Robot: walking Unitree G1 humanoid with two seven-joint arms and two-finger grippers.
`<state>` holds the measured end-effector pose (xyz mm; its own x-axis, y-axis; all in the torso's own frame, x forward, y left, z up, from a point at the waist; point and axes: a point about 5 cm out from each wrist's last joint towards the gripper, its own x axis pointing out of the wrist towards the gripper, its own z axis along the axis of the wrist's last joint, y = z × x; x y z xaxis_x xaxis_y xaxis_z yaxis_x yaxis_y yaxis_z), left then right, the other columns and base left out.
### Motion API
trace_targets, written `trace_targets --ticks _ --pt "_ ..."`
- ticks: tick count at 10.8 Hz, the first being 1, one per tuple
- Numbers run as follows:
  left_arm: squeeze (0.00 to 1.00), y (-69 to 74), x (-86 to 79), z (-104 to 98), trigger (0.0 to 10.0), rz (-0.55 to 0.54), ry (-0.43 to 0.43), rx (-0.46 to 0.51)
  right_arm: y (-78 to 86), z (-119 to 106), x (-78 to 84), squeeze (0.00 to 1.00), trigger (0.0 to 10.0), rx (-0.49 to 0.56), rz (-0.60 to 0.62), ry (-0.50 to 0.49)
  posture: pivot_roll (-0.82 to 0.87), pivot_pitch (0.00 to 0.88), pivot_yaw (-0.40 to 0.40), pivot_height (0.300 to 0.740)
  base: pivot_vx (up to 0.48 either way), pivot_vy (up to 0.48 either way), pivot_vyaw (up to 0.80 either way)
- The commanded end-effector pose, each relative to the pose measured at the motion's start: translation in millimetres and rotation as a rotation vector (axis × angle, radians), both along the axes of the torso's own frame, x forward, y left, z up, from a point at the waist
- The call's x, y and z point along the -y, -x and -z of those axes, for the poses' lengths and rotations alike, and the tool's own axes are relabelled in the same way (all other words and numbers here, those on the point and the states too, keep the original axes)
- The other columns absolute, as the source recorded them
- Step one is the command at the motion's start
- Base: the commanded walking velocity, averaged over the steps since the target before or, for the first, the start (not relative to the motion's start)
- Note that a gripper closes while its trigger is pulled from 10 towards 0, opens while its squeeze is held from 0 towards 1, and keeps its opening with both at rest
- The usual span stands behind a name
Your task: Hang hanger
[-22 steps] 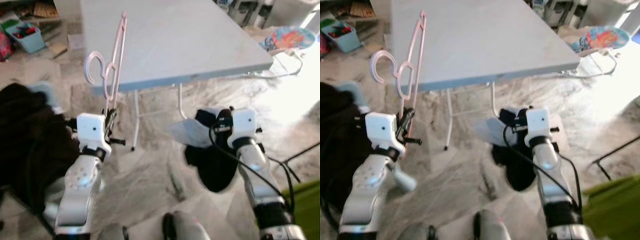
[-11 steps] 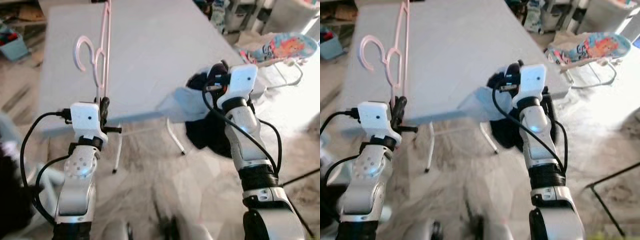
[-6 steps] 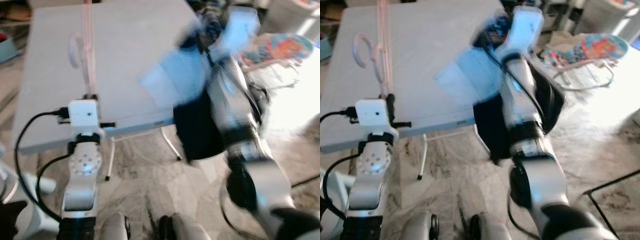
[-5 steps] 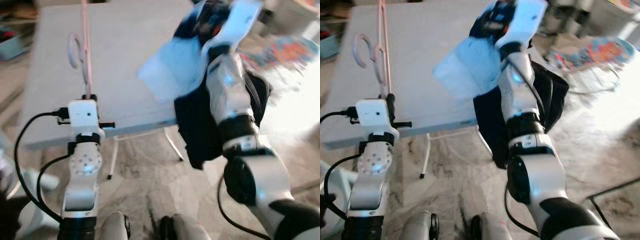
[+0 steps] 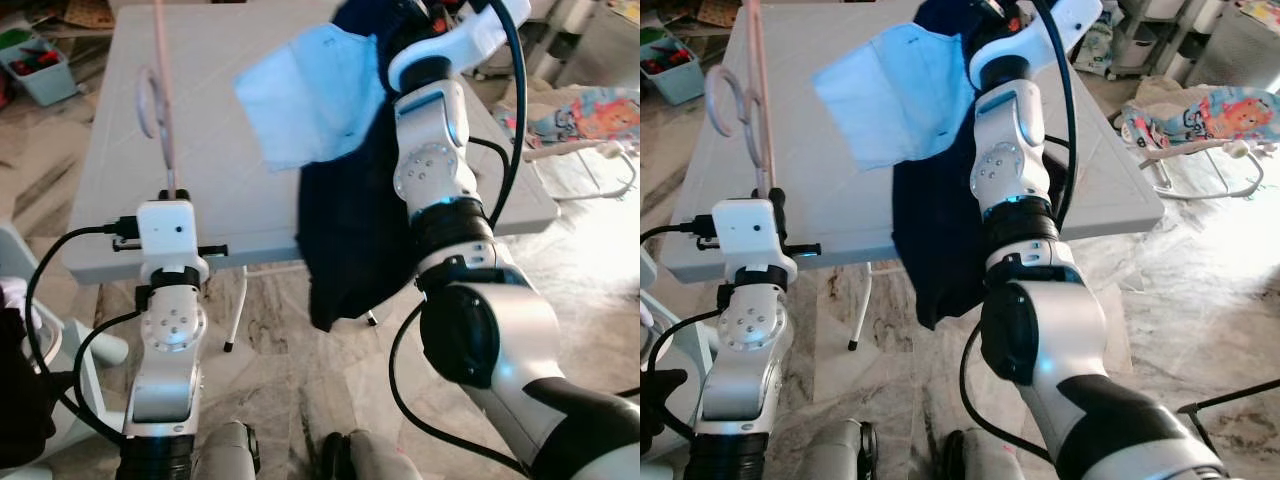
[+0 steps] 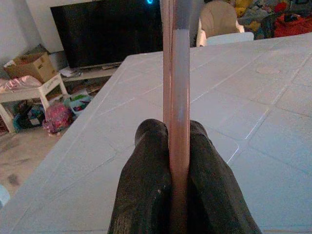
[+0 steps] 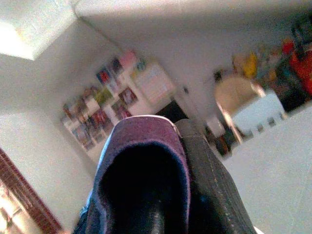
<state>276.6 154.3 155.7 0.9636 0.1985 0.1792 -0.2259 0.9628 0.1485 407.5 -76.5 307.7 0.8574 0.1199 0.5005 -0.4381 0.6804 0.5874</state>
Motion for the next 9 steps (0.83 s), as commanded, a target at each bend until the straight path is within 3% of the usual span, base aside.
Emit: trace_targets --ticks 1,2,3,5,7,9 --pt "0.0 1.2 5.6 -2 10.0 0.016 0.002 0.013 -4.5 1 -3.5 0.0 10.0 -0.042 0.0 0.067 0.07 0.109 -0.095 0.74 0.0 0.0 0.0" --pt "0.0 0.6 6.2 -3 10.0 0.005 -0.004 0.018 -6.4 -1 -8.2 0.0 10.0 -0.012 0.001 0.244 0.09 0.105 -0.112 0.74 0.0 0.0 0.0" --pt "0.0 5.4 2.8 -1 10.0 -0.031 -0.019 0.015 -8.0 -9 -5.8 0.0 10.0 0.024 0.01 0.359 0.1 0.112 -0.134 0.74 0.0 0.0 0.0" --pt "0.0 19.5 -7.9 10 10.0 -0.068 -0.012 -0.02 -7.3 -25 -6.8 0.0 10.0 0.091 0.022 0.473 0.12 0.118 -0.153 0.74 0.0 0.0 0.0" --pt "0.0 21.4 -7.2 12 10.0 -0.047 -0.007 -0.03 -6.8 -2 -6.4 0.0 10.0 0.083 0.039 0.543 0.12 0.117 -0.149 0.74 0.0 0.0 0.8" --pt "0.0 19.1 -2.7 3 10.0 0.002 -0.014 0.006 -5.4 27 9.3 0.0 10.0 0.067 0.042 0.579 0.12 0.119 -0.134 0.74 0.0 0.0 0.4"
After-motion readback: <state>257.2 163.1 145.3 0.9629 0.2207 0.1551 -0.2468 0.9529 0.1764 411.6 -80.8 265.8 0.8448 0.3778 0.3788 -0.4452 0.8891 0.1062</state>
